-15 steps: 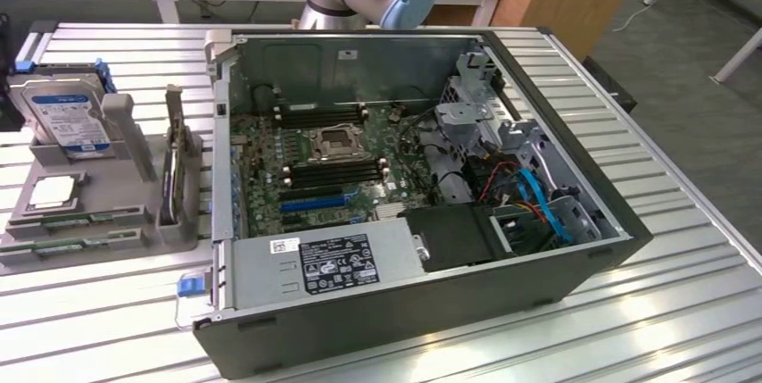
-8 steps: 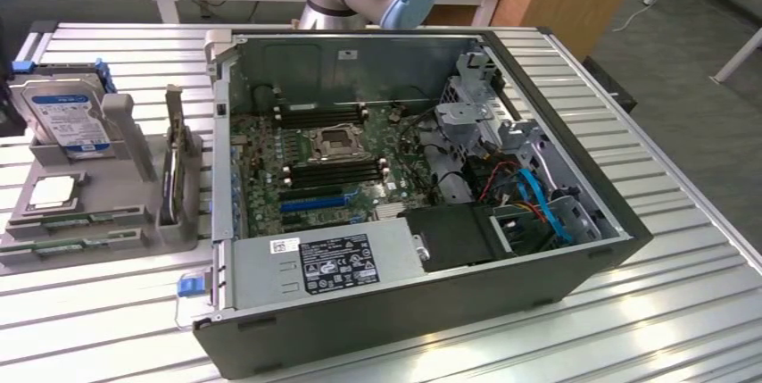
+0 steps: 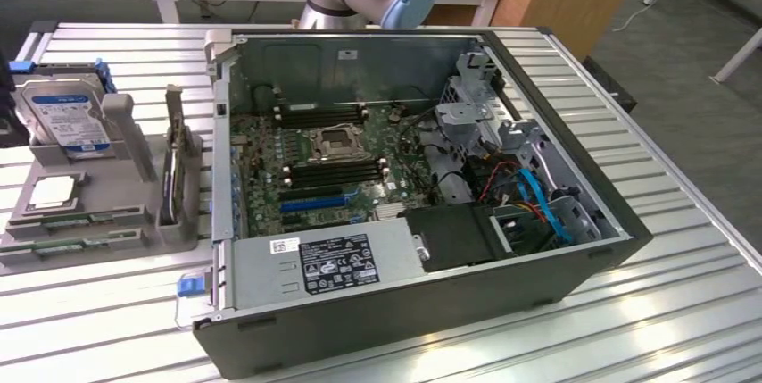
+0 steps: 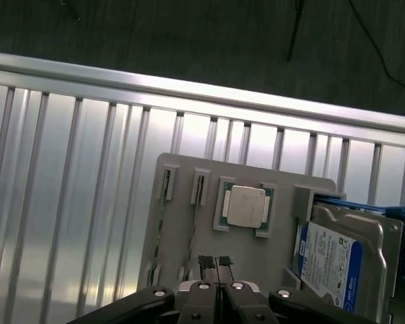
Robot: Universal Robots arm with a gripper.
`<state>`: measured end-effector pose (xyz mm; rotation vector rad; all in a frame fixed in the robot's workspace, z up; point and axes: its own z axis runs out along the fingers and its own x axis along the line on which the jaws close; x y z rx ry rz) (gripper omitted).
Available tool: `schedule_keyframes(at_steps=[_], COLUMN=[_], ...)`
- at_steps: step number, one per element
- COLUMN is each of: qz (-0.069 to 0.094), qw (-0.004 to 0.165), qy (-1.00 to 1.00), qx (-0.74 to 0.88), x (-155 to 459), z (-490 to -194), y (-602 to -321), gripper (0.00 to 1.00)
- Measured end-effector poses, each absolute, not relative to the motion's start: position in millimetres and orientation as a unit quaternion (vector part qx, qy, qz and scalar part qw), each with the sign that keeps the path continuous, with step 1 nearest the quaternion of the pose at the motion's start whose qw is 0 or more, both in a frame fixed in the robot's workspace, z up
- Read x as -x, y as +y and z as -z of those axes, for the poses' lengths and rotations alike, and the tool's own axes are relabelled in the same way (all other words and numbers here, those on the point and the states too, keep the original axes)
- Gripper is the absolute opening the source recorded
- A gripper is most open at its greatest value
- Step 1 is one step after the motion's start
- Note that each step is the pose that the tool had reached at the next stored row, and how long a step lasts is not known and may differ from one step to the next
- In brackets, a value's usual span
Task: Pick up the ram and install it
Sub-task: 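Pick up the ram and move it above insertion slot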
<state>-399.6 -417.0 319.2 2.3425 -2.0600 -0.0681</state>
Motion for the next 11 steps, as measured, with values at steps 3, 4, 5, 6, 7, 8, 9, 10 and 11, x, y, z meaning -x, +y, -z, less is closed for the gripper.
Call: schedule_keyframes(at_steps=[3, 4, 5, 6, 7, 8, 9, 10, 11], qz=[0.022, 0.022, 0.022, 0.022, 0.022, 0.022, 0.022, 0.022, 0.022], qw=[0.011, 0.011, 0.011, 0.011, 0.011, 0.011, 0.011, 0.011, 0.011], qy=[-0.657, -0.656, -0.654, -0.653, -0.652, -0.651, -0.65, -0.649, -0.648], qx=[-0.754, -0.755, -0.756, -0.757, -0.758, -0.759, -0.759, -0.76, -0.761], x=[400, 400, 400, 400, 400, 400, 400, 400, 400], z=[-314, -312, -310, -308, -306, -305, -303, -301, -299], y=[-421, -423, -424, -426, -427, -428, -429, -431, -432], gripper=[0.11, 0.11, 0.11, 0.11, 0.11, 0.11, 0.11, 0.11, 0.11])
